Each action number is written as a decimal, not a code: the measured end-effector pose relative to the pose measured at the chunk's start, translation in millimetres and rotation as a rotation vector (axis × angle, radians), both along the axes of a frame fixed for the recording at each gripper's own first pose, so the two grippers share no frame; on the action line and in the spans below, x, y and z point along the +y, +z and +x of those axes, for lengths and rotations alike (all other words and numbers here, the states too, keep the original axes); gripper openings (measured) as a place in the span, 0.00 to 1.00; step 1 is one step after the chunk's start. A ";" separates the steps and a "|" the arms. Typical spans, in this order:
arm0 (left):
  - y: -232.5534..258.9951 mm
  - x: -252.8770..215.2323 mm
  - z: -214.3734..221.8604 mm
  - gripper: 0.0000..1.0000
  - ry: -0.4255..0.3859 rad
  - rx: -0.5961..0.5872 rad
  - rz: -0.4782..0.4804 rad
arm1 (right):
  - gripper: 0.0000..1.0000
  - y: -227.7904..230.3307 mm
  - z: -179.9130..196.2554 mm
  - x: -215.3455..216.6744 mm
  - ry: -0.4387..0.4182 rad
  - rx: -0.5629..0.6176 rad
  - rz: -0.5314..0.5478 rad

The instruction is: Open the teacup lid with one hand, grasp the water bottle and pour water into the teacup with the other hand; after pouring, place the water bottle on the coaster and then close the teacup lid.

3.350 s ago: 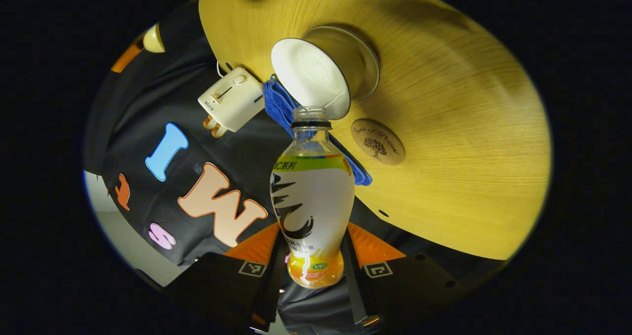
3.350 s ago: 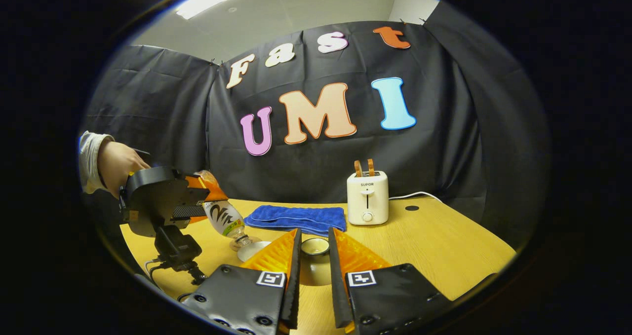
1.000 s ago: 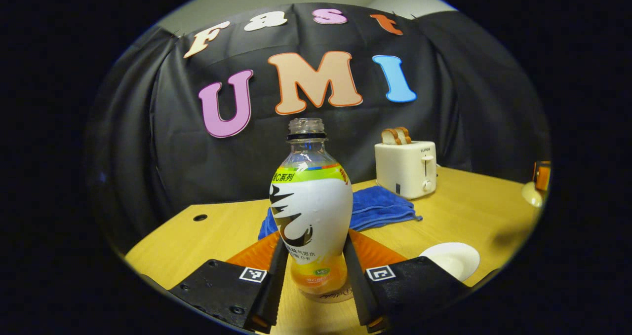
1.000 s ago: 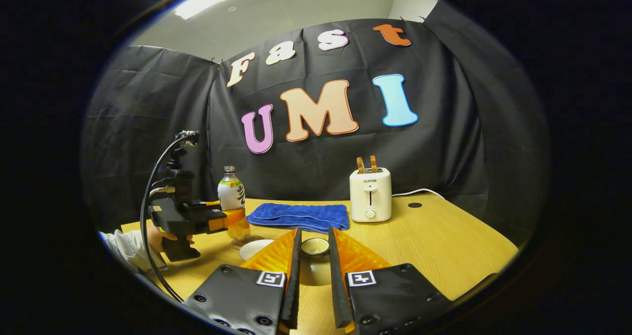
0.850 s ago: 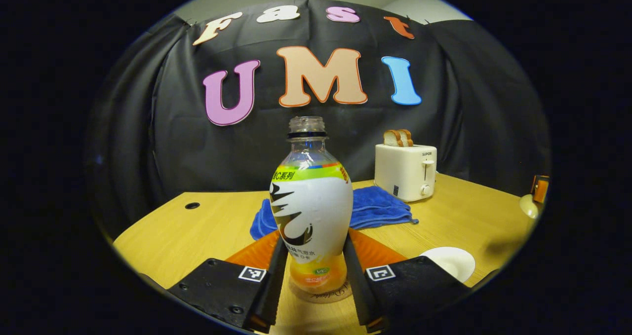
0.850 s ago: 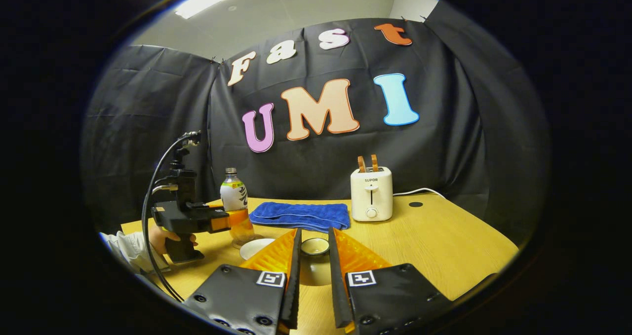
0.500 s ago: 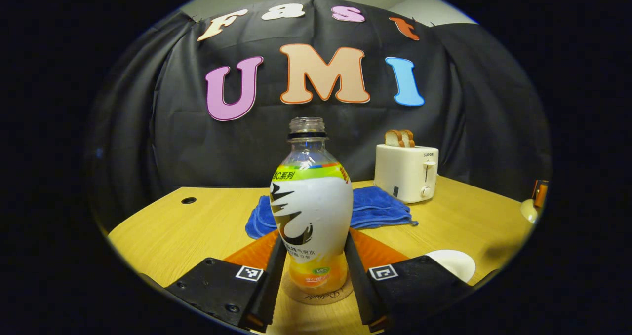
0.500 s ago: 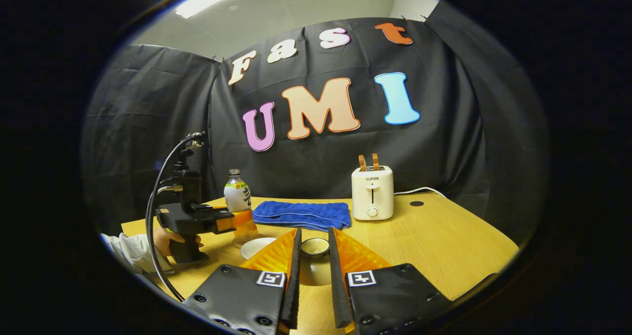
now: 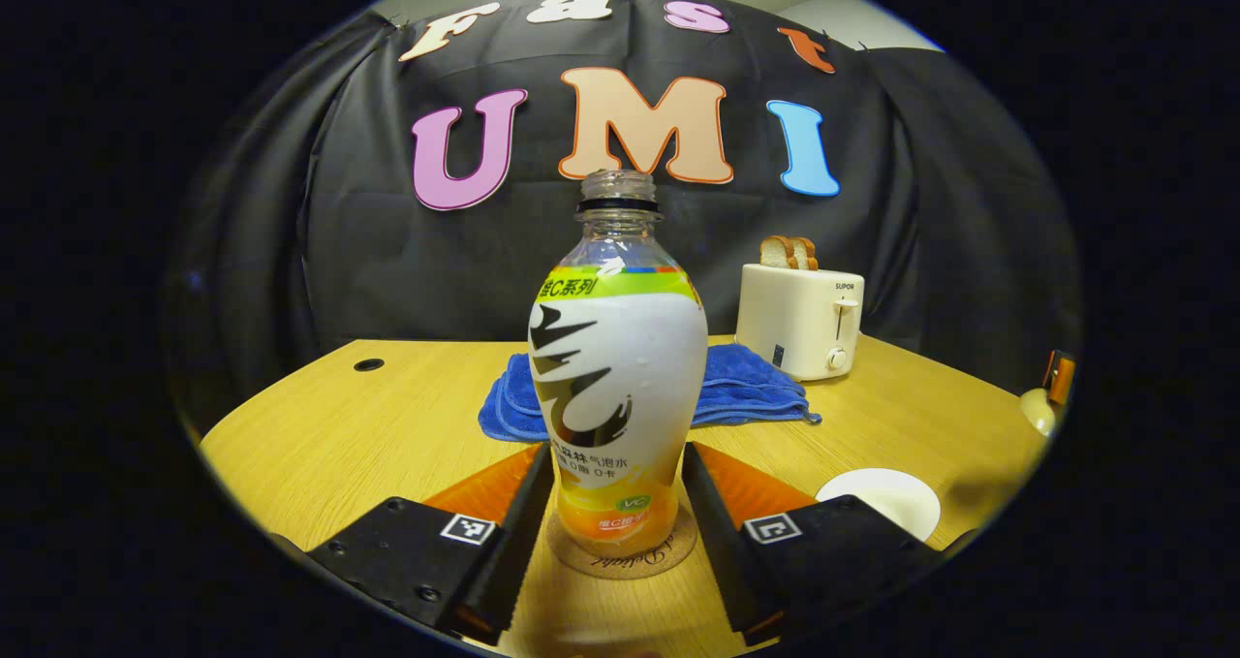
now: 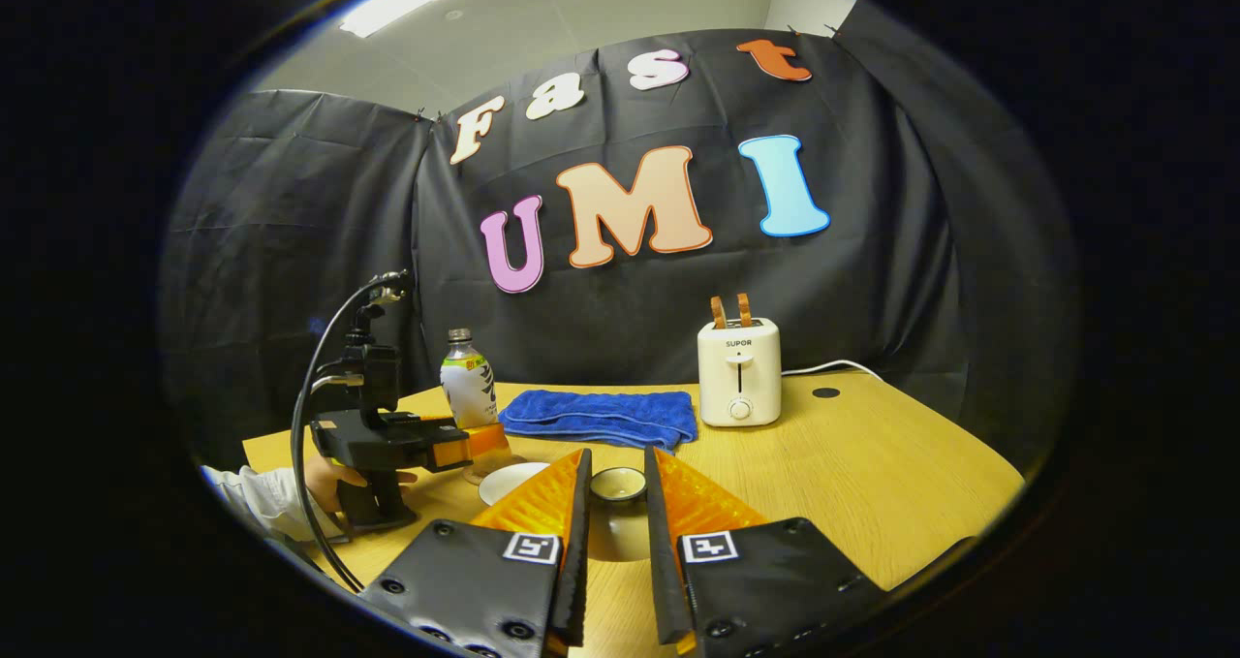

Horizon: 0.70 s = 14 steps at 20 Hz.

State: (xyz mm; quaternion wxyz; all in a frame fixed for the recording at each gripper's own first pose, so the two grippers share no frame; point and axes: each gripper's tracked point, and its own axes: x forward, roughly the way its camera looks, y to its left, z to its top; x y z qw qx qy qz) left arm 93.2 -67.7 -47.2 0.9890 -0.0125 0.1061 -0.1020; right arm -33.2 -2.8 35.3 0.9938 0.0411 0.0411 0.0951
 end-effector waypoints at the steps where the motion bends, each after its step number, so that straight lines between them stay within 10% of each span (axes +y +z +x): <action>1: 1.9 2.4 -2.2 0.90 0.003 -0.005 0.007 | 0.31 -1.1 0.2 2.1 0.004 0.001 0.000; 14: 47.0 35.0 -76.6 0.97 0.064 -0.167 0.011 | 0.32 -13.6 26.1 63.1 0.111 0.000 0.030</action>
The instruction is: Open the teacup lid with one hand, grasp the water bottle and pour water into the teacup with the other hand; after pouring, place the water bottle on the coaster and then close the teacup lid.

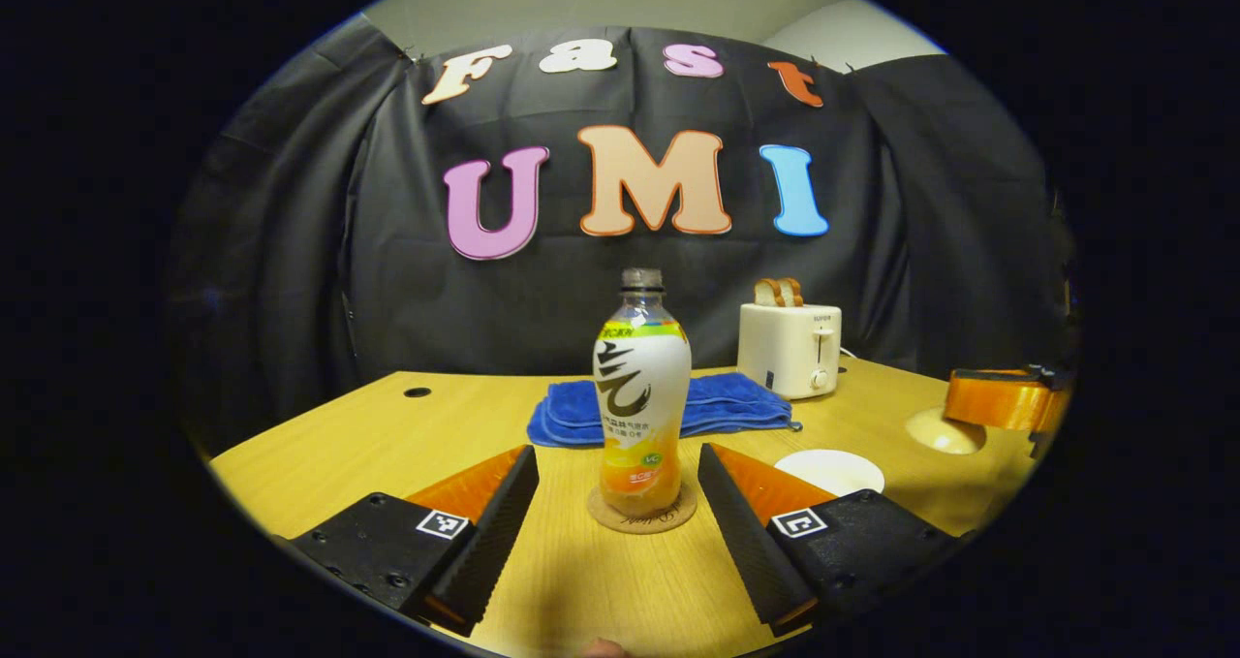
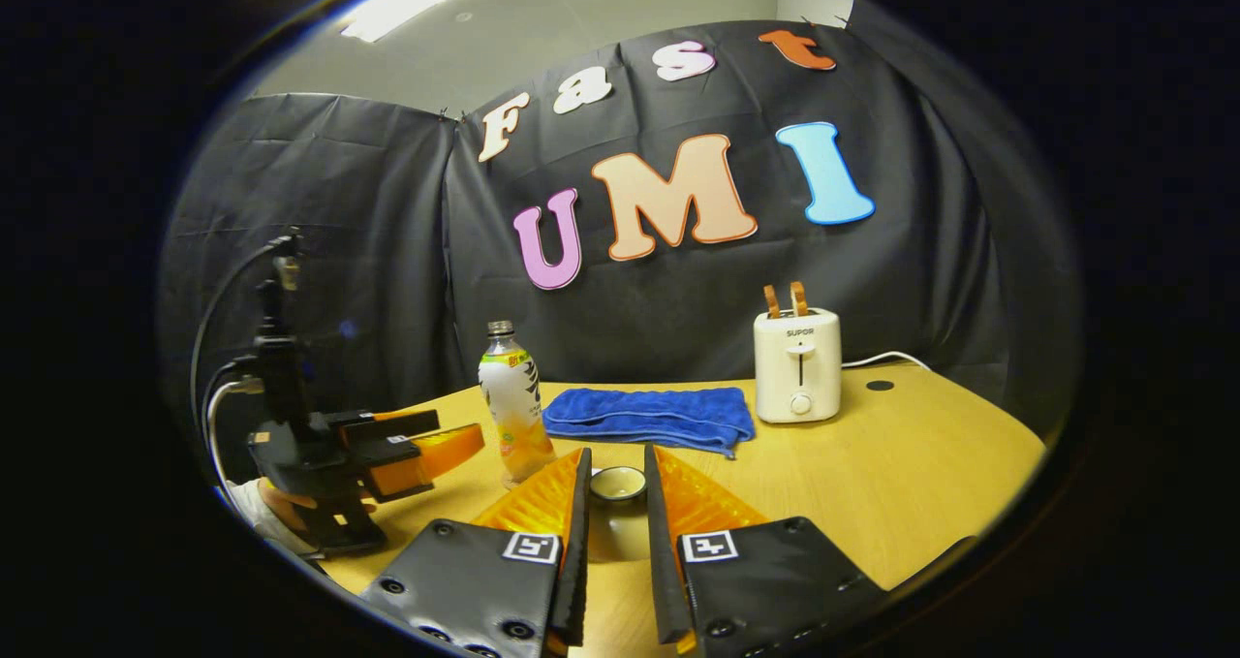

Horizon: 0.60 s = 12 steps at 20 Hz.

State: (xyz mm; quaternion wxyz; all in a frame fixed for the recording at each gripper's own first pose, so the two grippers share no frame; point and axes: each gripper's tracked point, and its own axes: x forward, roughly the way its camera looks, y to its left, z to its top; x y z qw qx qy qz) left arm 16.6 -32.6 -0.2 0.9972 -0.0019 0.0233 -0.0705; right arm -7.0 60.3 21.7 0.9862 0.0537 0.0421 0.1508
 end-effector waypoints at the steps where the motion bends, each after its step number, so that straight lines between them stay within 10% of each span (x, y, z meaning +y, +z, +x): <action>1: 3.3 6.4 -7.6 0.96 0.010 -0.014 0.004 | 0.32 1.8 5.5 4.3 0.001 -0.008 -0.005; 12: 9.6 30.4 -48.2 0.96 0.061 -0.062 -0.012 | 0.31 -15.9 55.4 49.2 0.050 0.012 -0.025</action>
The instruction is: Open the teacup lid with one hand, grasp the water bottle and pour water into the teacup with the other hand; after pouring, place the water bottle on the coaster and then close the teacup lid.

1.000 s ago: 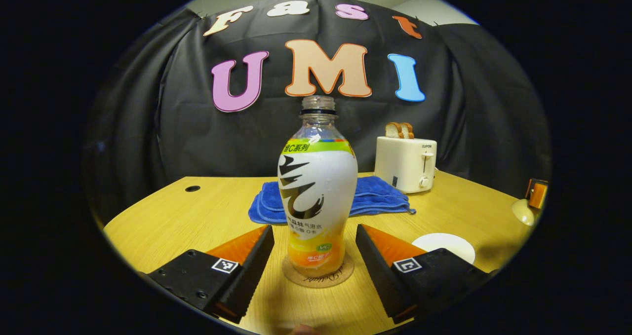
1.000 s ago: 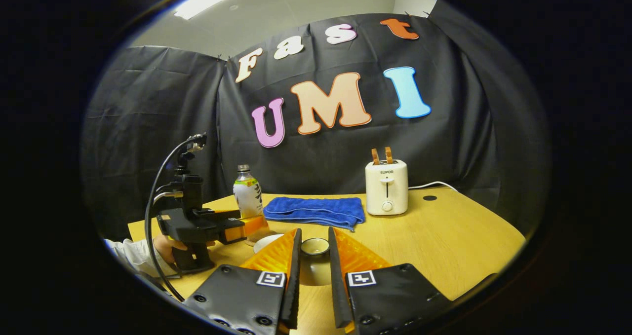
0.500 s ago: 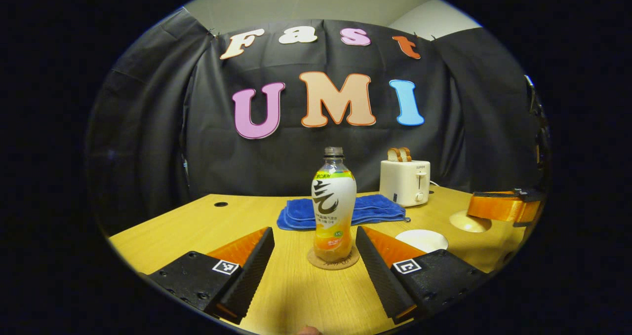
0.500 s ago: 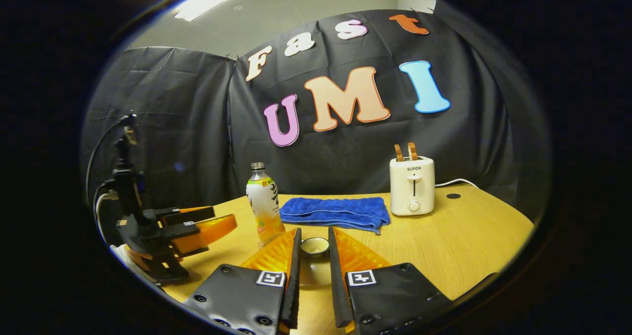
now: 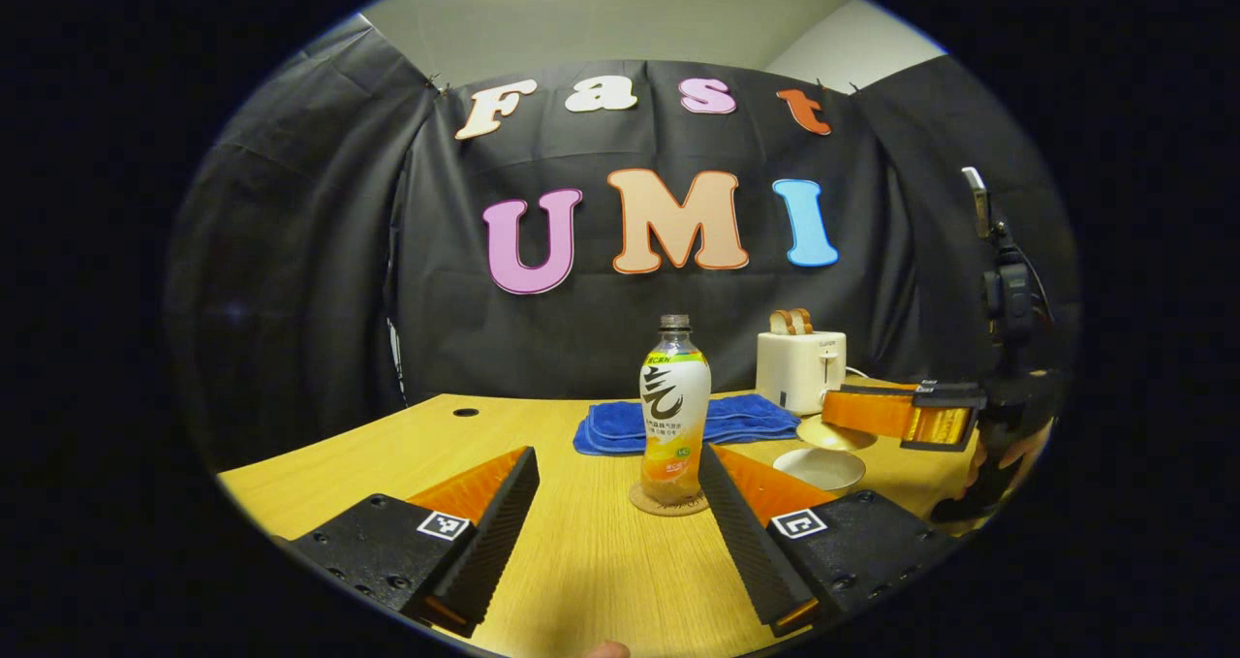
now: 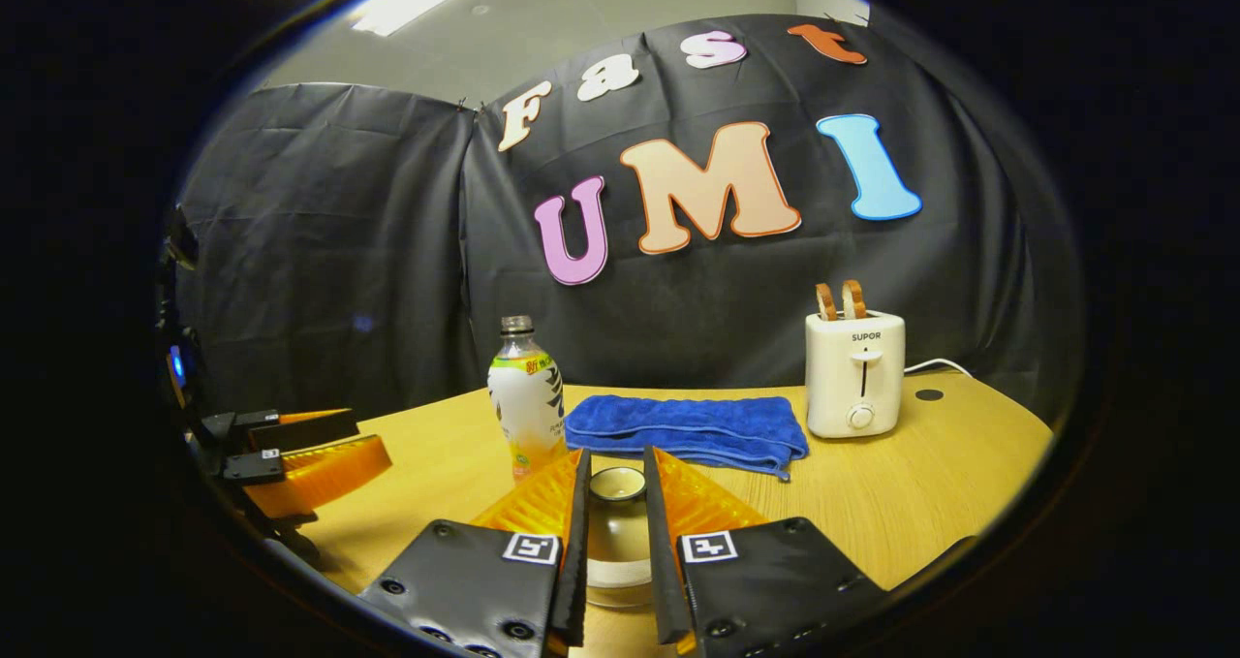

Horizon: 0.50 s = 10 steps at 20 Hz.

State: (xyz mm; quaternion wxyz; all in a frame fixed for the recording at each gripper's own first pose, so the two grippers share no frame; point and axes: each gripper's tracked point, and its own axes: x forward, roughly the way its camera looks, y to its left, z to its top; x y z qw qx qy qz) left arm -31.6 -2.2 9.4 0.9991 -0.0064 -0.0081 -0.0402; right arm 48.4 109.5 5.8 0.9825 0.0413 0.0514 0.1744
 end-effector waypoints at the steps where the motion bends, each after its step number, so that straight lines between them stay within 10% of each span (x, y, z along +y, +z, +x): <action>1: -2.7 0.7 -0.7 0.96 0.001 0.004 -0.007 | 0.31 -6.2 2.9 1.1 -0.004 0.019 -0.004; 10: -8.8 4.3 -3.3 0.96 0.009 0.004 -0.035 | 0.32 -30.8 4.0 7.4 -0.020 0.066 -0.068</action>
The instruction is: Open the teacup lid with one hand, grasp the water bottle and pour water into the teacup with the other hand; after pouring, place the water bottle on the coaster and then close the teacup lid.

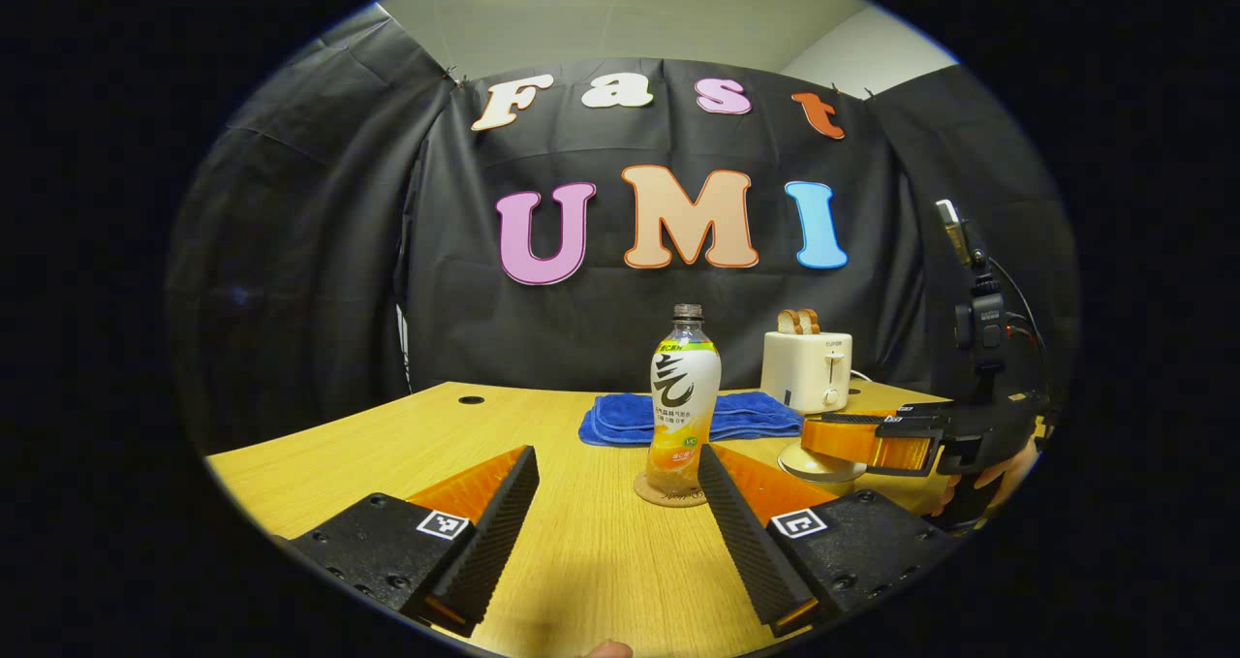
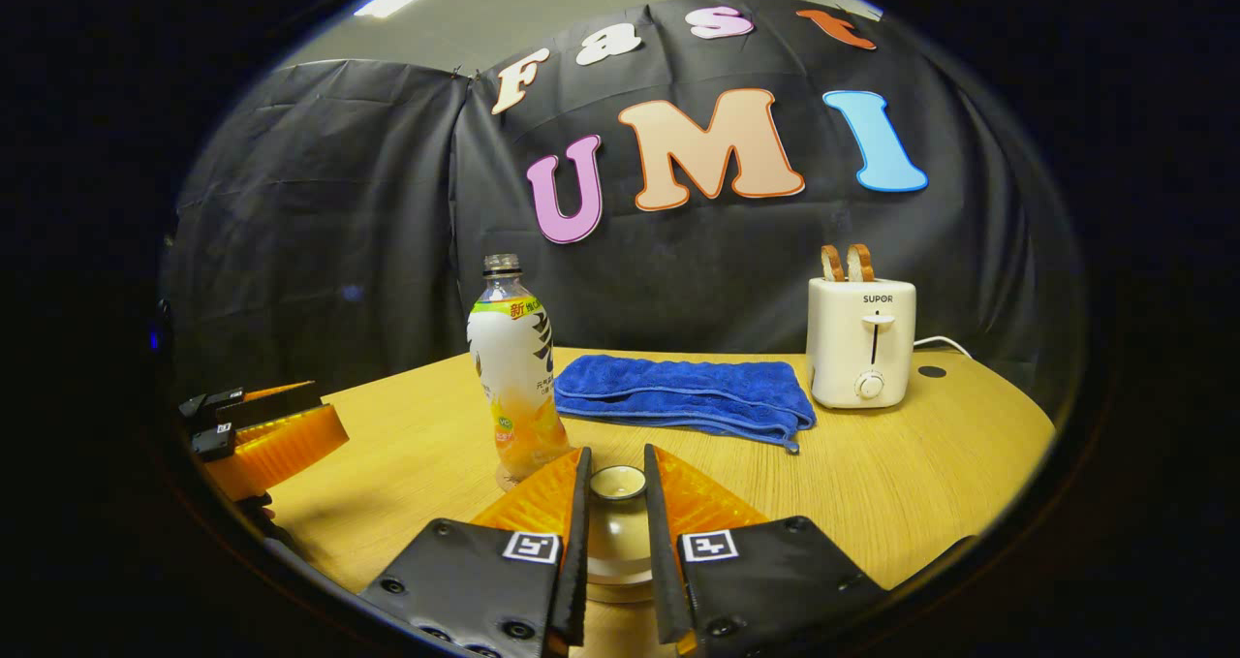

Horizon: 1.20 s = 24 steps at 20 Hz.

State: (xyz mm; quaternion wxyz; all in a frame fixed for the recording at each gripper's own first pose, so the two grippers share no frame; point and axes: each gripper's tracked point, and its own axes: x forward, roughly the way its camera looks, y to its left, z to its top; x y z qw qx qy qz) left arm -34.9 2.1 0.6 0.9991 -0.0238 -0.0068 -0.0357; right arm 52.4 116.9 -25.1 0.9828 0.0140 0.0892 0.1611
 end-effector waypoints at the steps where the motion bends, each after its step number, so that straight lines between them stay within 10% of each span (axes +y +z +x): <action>1: -1.0 -0.6 1.2 0.97 0.000 0.001 -0.002 | 0.31 0.0 -1.0 0.7 0.001 -0.004 -0.004; 9: -7.4 -7.6 1.8 0.97 -0.010 0.012 -0.031 | 0.35 -4.1 -5.3 -4.9 -0.020 0.001 -0.018; 14: -7.3 -9.8 2.1 0.96 -0.005 -0.001 -0.011 | 1.00 4.5 -17.0 -19.2 -0.081 -0.060 -0.044; 24: -16.6 -18.2 -2.7 0.97 -0.015 0.009 0.034 | 1.00 15.2 -73.6 -51.9 -0.198 -0.130 -0.039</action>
